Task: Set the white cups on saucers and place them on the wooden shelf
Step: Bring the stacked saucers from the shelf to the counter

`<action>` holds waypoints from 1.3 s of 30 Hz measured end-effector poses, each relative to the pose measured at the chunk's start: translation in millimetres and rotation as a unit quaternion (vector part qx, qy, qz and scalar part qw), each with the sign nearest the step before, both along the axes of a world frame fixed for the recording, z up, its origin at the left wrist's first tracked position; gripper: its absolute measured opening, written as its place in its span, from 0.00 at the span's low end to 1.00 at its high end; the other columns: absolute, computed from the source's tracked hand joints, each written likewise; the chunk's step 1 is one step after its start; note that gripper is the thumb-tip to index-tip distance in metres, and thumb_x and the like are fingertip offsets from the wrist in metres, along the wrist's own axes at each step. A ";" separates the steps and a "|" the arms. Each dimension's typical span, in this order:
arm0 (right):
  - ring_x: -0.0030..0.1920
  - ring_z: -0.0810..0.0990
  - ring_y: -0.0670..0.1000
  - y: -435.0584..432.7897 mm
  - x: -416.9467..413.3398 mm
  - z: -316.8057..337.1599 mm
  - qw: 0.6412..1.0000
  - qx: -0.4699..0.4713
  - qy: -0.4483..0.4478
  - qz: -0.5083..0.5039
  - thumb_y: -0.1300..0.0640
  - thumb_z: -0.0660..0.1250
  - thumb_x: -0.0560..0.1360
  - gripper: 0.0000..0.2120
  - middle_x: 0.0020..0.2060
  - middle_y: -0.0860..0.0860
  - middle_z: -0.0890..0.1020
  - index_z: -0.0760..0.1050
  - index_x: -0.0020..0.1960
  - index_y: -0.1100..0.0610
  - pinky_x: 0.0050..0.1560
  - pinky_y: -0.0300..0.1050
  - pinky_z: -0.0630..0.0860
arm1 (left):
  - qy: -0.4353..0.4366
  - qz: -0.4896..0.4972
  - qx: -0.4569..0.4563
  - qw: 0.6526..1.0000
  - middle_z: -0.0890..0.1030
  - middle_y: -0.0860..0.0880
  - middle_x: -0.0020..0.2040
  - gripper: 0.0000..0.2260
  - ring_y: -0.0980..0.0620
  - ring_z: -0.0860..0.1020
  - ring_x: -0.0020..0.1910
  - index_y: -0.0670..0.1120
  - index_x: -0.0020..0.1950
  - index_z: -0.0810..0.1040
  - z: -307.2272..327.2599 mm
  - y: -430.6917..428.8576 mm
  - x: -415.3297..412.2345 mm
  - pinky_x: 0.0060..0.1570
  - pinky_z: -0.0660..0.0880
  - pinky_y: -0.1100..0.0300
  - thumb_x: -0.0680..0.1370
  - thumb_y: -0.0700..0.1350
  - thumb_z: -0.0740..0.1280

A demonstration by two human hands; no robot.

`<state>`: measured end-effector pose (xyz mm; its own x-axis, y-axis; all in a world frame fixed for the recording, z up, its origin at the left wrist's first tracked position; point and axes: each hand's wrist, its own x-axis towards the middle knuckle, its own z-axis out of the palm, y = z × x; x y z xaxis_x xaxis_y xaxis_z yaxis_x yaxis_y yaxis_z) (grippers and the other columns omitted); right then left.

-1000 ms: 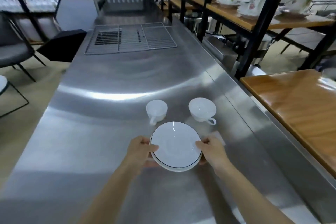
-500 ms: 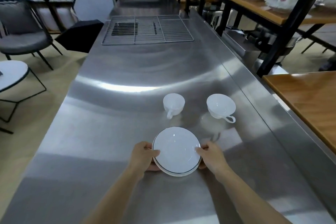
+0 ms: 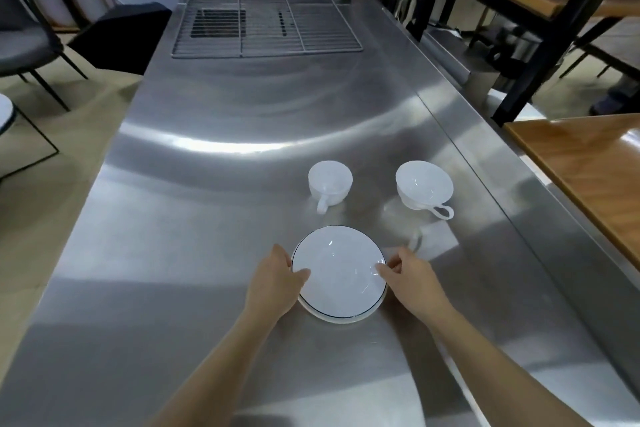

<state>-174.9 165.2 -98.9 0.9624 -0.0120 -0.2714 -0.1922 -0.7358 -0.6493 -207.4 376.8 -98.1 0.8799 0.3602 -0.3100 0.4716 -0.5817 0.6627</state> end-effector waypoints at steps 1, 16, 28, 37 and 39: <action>0.40 0.75 0.55 -0.4 2.2 1.3 1.000 0.005 0.009 0.003 0.50 0.66 0.72 0.11 0.32 0.48 0.75 0.70 0.41 0.57 0.43 0.48 0.71 | 0.003 -0.005 0.007 1.000 0.73 0.51 0.38 0.10 0.47 0.72 0.40 0.44 0.44 0.68 -0.6 -0.1 0.7 0.32 0.64 0.58 0.72 0.46 0.67; 0.29 0.68 0.47 35.3 20.5 31.5 0.996 0.083 -0.001 0.020 0.55 0.65 0.74 0.12 0.27 0.49 0.72 0.68 0.34 0.57 0.30 0.41 0.62 | -0.065 0.040 -0.079 0.994 0.74 0.52 0.33 0.10 0.53 0.72 0.33 0.49 0.36 0.68 10.9 34.0 1.5 0.30 0.64 0.61 0.73 0.44 0.68; 0.24 0.59 0.51 143.7 50.4 37.1 0.982 0.035 0.052 0.177 0.61 0.62 0.73 0.21 0.23 0.53 0.62 0.56 0.26 0.57 0.26 0.44 0.54 | -0.036 0.176 -0.081 0.980 0.75 0.45 0.35 0.08 0.45 0.71 0.32 0.45 0.38 0.70 14.6 123.2 -8.2 0.33 0.69 0.58 0.72 0.42 0.69; 0.24 0.59 0.50 167.5 51.9 18.6 0.964 -0.030 0.084 0.251 0.61 0.66 0.70 0.22 0.22 0.50 0.61 0.56 0.25 0.56 0.25 0.44 0.55 | 0.023 0.217 -0.071 0.973 0.76 0.45 0.30 0.09 0.46 0.72 0.29 0.44 0.37 0.70 -10.6 141.3 -35.8 0.34 0.68 0.56 0.70 0.42 0.70; 0.24 0.60 0.50 170.6 52.9 16.4 0.960 -0.050 0.090 0.260 0.60 0.66 0.70 0.21 0.23 0.50 0.62 0.58 0.25 0.56 0.25 0.44 0.56 | 0.028 0.223 -0.084 0.971 0.76 0.45 0.29 0.09 0.46 0.72 0.26 0.43 0.38 0.70 -13.2 141.0 -38.5 0.29 0.68 0.59 0.71 0.42 0.70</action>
<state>-122.0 335.8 -82.4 0.7836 0.4225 -0.4556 0.1156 -0.8196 -0.5611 -246.0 517.8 -111.3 0.6281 0.6422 -0.4395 0.6896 -0.1978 0.6966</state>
